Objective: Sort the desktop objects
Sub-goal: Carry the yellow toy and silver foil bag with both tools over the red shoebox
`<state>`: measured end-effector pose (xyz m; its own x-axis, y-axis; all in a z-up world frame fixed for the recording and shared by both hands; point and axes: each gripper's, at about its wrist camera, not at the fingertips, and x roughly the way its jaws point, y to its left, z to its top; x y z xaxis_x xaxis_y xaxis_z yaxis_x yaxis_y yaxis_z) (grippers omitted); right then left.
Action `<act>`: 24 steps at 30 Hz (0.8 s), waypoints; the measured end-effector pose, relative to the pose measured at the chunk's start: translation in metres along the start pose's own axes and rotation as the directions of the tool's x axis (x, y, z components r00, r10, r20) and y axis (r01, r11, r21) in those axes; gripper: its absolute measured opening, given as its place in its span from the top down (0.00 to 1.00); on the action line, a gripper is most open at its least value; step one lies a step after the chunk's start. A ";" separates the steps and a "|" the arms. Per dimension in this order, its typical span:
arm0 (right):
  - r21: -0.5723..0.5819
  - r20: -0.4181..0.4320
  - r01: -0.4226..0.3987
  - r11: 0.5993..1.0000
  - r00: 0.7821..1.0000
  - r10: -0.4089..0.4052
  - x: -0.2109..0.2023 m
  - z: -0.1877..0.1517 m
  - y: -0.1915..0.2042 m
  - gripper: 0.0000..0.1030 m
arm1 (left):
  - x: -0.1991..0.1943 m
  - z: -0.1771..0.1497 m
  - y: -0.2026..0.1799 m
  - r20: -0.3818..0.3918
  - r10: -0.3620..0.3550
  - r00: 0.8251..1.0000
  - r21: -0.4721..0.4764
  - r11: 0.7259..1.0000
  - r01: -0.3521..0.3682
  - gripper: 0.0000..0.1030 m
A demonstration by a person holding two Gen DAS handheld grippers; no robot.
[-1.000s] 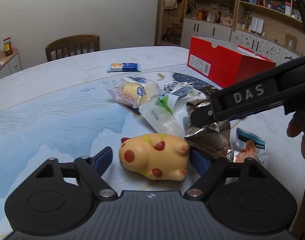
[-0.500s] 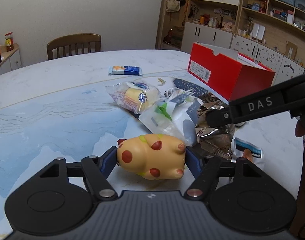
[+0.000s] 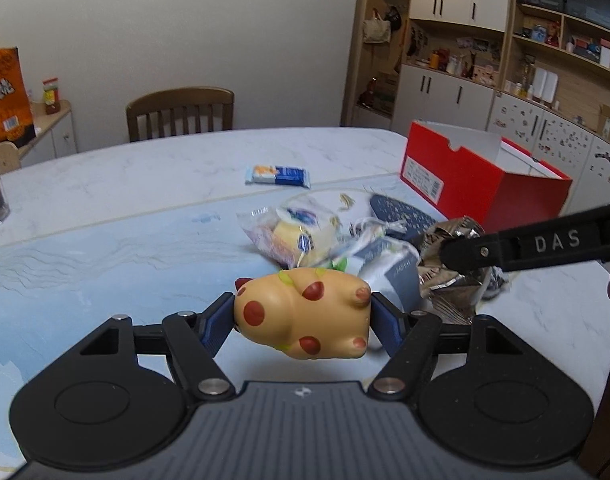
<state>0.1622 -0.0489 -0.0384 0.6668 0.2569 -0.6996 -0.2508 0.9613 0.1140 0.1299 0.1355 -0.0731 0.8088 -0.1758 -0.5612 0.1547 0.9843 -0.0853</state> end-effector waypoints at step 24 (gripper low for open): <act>0.002 0.119 -0.040 0.999 0.992 0.040 -0.040 0.051 -0.126 0.64 | 0.002 0.077 -0.100 0.090 0.097 0.991 -0.023 0.995 -0.096 0.31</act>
<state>0.2029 -0.1752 0.0113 0.7354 0.3049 -0.6052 -0.2760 0.9504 0.1434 0.1595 0.0350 -0.0017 0.8680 -0.0801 -0.4900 0.0637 0.9967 -0.0500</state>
